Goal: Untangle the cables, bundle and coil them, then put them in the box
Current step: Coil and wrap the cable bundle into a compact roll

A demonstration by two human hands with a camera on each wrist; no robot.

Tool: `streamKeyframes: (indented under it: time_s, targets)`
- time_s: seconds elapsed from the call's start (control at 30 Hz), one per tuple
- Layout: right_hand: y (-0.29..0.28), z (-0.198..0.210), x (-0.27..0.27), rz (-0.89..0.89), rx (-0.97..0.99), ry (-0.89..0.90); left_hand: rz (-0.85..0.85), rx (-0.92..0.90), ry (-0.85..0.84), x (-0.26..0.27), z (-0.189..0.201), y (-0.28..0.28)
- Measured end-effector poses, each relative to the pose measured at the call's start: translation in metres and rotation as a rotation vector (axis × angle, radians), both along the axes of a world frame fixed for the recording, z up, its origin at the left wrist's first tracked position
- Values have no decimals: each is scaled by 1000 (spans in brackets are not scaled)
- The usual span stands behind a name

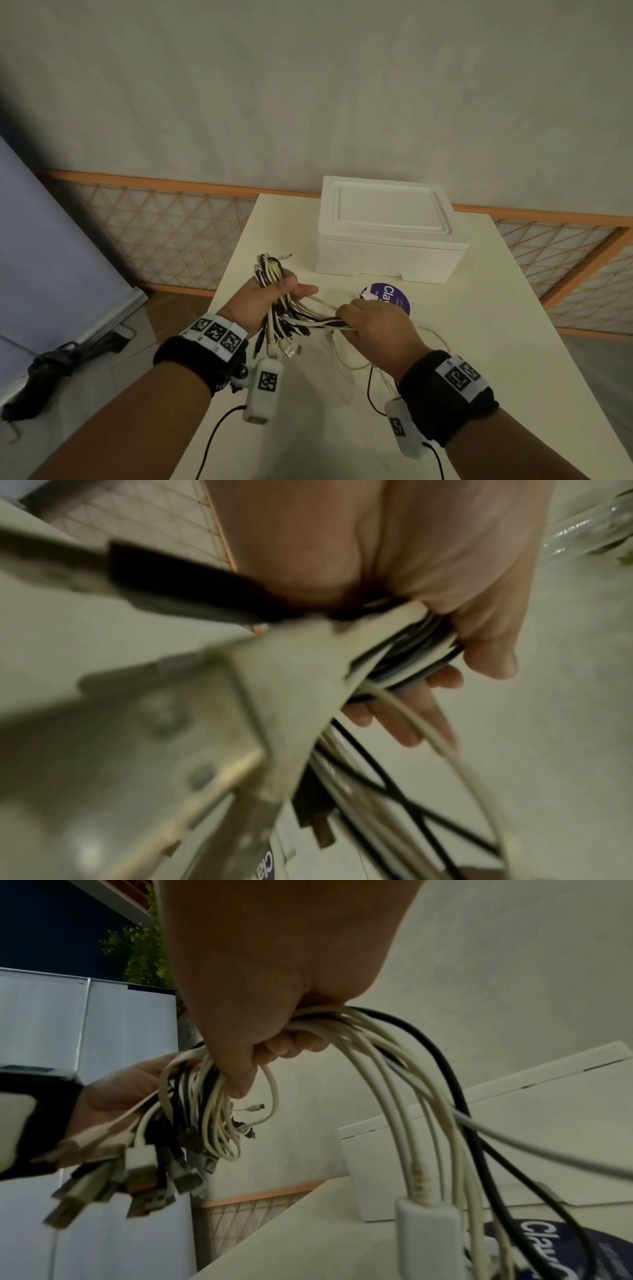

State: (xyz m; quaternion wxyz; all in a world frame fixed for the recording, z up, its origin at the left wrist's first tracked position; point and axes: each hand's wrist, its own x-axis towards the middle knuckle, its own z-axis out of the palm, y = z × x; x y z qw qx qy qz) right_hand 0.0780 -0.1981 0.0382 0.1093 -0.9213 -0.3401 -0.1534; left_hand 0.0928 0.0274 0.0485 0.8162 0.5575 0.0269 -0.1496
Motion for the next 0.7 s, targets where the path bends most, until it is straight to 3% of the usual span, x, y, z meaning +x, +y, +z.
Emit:
streamKeyframes:
  time_s: [0.13, 0.3, 0.4, 0.5, 0.57, 0.7]
  targets:
    - [-12, -13, 1, -75, -34, 85, -1, -57, -70, 2, 5, 11]
    - [-28, -19, 11, -260, -212, 324, -270, -108, -102, -4, 13, 13]
    - [-31, -16, 15, -290, -237, 351, -345, -121, -112, -4, 15, 9]
    - [-31, -9, 13, -220, -259, 556, -347, -119, -160, -2, 20, 7]
    - [-30, 4, 9, -139, -167, 684, -343, -83, -192, -2, 22, 5]
    - [-8, 28, 10, -134, 325, 613, -368, -52, -204, -7, 27, -5]
